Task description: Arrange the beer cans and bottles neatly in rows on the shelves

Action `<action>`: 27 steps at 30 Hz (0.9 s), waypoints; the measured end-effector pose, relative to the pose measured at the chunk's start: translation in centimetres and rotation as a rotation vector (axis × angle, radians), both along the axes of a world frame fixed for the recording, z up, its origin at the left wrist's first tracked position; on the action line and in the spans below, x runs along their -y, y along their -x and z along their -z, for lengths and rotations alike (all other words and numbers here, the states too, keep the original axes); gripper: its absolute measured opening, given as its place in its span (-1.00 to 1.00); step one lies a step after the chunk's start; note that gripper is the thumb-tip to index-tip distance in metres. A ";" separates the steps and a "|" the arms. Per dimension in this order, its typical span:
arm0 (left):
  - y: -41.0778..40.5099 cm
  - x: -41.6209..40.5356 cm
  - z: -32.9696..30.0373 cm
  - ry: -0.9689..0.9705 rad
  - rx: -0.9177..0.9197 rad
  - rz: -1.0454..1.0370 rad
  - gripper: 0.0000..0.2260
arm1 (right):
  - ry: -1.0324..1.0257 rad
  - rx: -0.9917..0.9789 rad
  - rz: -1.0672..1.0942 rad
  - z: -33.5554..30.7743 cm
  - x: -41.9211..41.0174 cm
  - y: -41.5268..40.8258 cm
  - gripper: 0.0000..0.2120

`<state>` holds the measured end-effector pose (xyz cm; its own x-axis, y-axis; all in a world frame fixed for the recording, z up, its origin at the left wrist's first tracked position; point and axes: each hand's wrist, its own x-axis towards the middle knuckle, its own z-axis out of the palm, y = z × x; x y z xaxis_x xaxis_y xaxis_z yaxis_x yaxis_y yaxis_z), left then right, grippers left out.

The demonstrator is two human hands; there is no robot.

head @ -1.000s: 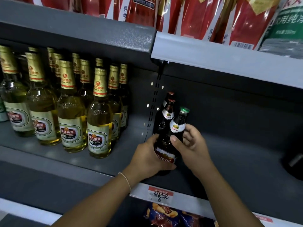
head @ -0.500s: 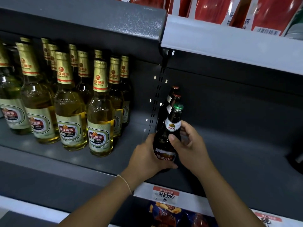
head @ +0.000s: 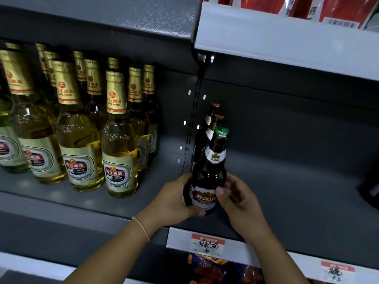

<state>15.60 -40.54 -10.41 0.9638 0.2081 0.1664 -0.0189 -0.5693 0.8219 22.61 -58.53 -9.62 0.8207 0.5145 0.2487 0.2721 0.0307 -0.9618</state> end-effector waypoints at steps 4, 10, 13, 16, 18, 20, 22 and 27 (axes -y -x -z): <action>-0.1 0.0 -0.1 -0.011 0.006 0.003 -0.33 | -0.002 0.002 0.013 0.3 -0.3 0.0 -0.61; 0.0 0.0 -0.2 0.001 -0.015 0.010 -0.34 | -0.007 0.031 0.038 0.8 -0.7 0.0 -0.64; 0.0 0.1 -0.5 -0.008 -0.018 0.007 -0.36 | -0.007 0.038 0.040 0.8 -0.8 -0.1 -0.65; -0.1 0.2 -0.8 -0.023 -0.030 -0.005 -0.36 | 0.007 0.048 0.043 0.9 -0.8 -0.2 -0.62; 0.0 0.2 -0.9 -0.040 -0.045 -0.007 -0.35 | 0.004 0.055 0.041 0.9 -0.7 -0.1 -0.61; 0.4 0.4 -1.5 -0.092 -0.078 -0.013 -0.39 | -0.007 0.062 0.039 0.8 -0.7 0.0 -0.59; 1.0 0.5 -2.7 -0.233 -0.124 -0.028 -0.51 | -0.025 0.060 0.034 0.6 -0.6 0.1 -0.58; 3.8 1.9 -7.8 -0.592 -0.073 -0.212 -0.79 | -0.100 0.042 0.033 -0.5 0.0 0.0 -0.72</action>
<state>11.82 -42.48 -2.63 0.9251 0.2884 0.2472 0.1880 -0.9131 0.3617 22.61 -58.50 -9.15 0.8242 0.4585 0.3325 0.3150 0.1167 -0.9419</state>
